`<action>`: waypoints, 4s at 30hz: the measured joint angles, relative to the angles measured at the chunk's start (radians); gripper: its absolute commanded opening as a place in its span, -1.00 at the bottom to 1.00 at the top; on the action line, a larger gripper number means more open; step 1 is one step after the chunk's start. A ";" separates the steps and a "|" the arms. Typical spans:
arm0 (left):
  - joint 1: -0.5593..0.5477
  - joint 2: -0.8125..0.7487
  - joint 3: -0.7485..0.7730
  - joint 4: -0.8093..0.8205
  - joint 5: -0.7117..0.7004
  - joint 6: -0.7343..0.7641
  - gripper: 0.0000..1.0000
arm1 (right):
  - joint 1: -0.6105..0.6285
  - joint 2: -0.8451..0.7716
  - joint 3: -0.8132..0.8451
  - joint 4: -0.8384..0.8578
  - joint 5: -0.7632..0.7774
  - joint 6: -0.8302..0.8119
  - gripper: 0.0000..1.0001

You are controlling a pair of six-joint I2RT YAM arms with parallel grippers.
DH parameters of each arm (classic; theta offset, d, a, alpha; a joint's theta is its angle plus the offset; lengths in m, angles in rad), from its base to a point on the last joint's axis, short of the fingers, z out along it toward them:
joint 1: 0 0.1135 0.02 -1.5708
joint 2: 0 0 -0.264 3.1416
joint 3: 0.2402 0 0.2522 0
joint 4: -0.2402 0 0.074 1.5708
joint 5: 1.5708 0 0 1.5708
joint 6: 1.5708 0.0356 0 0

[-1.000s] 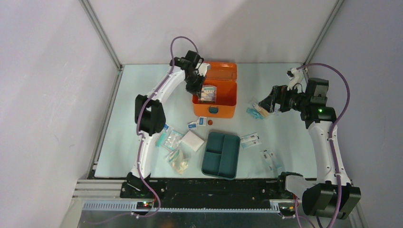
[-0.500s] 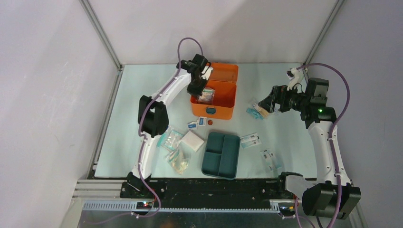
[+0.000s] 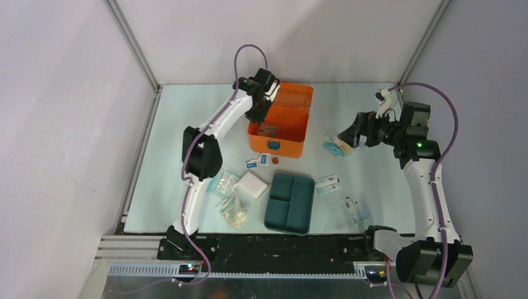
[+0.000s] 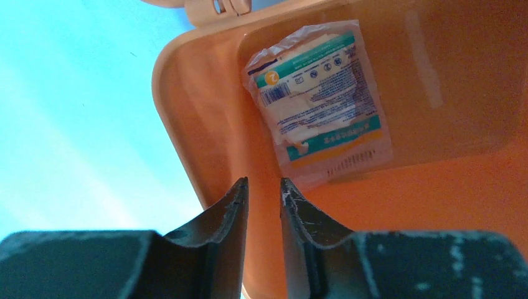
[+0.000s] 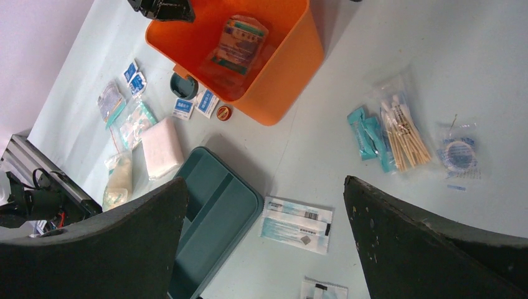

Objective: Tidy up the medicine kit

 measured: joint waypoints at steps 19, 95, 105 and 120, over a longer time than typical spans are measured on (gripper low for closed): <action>0.022 -0.242 0.019 0.016 0.026 0.011 0.17 | 0.011 0.000 0.000 0.001 0.000 0.000 1.00; 0.688 -0.995 -1.379 0.360 0.554 -0.090 0.23 | 1.105 0.917 0.524 -0.045 0.099 -0.033 0.57; 0.713 -1.146 -1.385 0.364 0.552 -0.097 0.24 | 1.195 1.097 0.600 -0.103 0.174 0.008 0.19; 0.715 -1.164 -1.400 0.387 0.573 -0.105 0.24 | 1.207 1.040 0.596 -0.171 0.263 -0.039 -0.44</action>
